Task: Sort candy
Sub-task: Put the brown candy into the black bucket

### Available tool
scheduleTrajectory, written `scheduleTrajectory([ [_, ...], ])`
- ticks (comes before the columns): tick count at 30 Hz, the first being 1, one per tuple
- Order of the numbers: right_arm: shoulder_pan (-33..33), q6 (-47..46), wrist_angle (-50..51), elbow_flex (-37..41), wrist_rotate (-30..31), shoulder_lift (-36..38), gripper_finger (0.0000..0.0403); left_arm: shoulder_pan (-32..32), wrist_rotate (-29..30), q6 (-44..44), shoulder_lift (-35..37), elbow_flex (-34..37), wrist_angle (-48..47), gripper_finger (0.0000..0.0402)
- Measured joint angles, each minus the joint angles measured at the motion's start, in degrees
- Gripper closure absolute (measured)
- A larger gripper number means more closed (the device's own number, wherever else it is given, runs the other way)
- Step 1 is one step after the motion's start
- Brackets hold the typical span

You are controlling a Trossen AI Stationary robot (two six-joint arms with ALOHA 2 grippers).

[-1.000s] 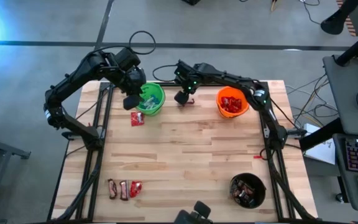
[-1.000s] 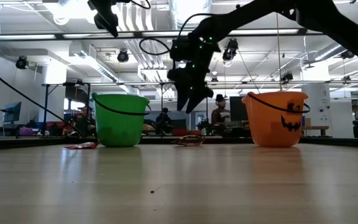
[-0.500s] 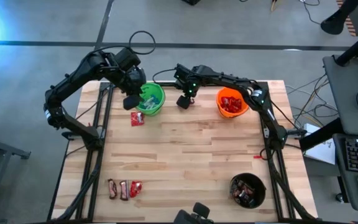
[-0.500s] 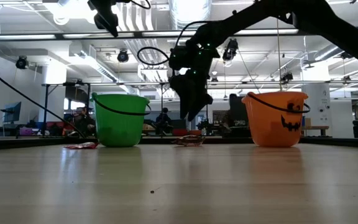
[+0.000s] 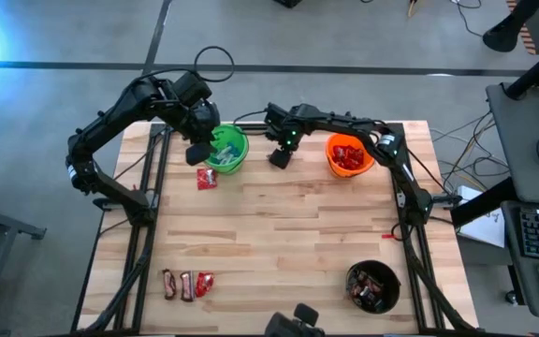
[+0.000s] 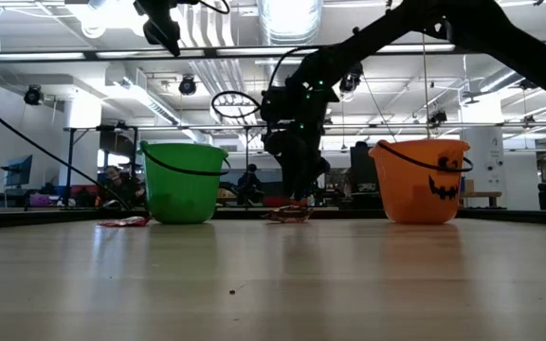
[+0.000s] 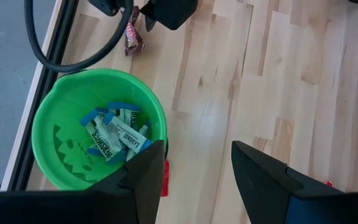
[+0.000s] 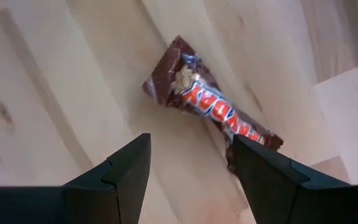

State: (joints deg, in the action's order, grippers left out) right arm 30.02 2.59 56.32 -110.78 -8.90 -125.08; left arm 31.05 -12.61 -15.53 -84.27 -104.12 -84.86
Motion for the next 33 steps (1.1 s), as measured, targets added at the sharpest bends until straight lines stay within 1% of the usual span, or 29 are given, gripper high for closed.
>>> scheduleTrajectory([
  [5,0.6,0.3,-2.2,1.4,0.1,0.0,0.0186,0.0,0.0,0.0,0.0,0.0,0.0,0.0233],
  [9,0.8,3.1,-2.4,1.6,1.5,0.0,0.0186,0.0,0.0,0.0,0.0,0.0,0.0,0.0233],
  [20,1.0,9.2,-3.1,1.8,1.4,0.0,0.0186,0.0,0.0,0.0,0.0,0.0,0.0,0.0233],
  [27,1.0,9.2,-3.5,1.8,1.4,-2.6,0.0186,0.0,0.0,0.0,0.0,0.0,0.0,0.0233],
  [33,1.0,9.0,-3.9,1.7,1.4,-3.2,0.0190,0.0,0.0,0.0,0.0,0.0,0.0,0.0233],
])
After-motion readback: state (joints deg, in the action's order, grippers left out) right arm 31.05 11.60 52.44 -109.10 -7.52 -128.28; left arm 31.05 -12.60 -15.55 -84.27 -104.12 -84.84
